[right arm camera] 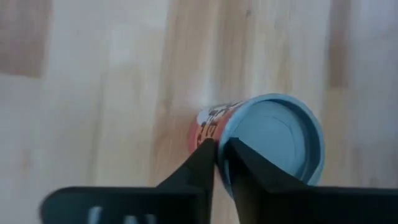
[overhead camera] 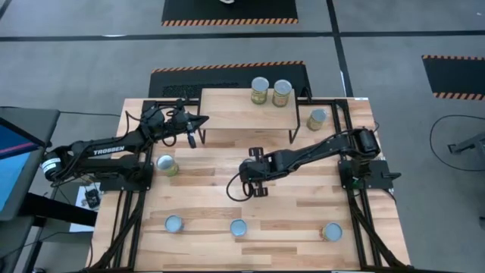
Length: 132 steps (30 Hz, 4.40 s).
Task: Pick and place cans onto a shelf
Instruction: Put the canned mixed fruits on the shelf
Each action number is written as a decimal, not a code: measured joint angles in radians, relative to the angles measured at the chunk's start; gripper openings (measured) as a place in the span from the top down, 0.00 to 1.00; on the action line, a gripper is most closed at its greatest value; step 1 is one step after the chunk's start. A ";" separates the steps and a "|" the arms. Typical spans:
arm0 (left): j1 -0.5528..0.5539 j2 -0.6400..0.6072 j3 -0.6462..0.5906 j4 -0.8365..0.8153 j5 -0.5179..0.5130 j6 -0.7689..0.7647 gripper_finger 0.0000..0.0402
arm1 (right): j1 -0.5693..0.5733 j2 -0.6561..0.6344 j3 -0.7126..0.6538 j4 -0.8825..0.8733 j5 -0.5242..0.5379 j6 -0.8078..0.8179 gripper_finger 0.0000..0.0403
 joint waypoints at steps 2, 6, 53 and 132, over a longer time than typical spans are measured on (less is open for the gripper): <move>0.000 0.000 0.000 0.000 0.000 0.000 1.00 | 0.000 -0.002 -0.001 -0.003 0.008 -0.029 0.92; 0.000 0.000 0.000 0.000 0.000 0.000 1.00 | 0.001 -0.002 0.010 -0.010 0.018 -0.078 0.98; 0.000 0.000 0.000 0.012 0.000 -0.001 1.00 | -0.549 0.004 0.678 -0.373 -0.460 -0.690 0.97; 0.000 -0.001 0.000 0.009 0.002 -0.004 1.00 | -0.347 -0.220 -0.003 0.399 -0.038 -0.379 0.99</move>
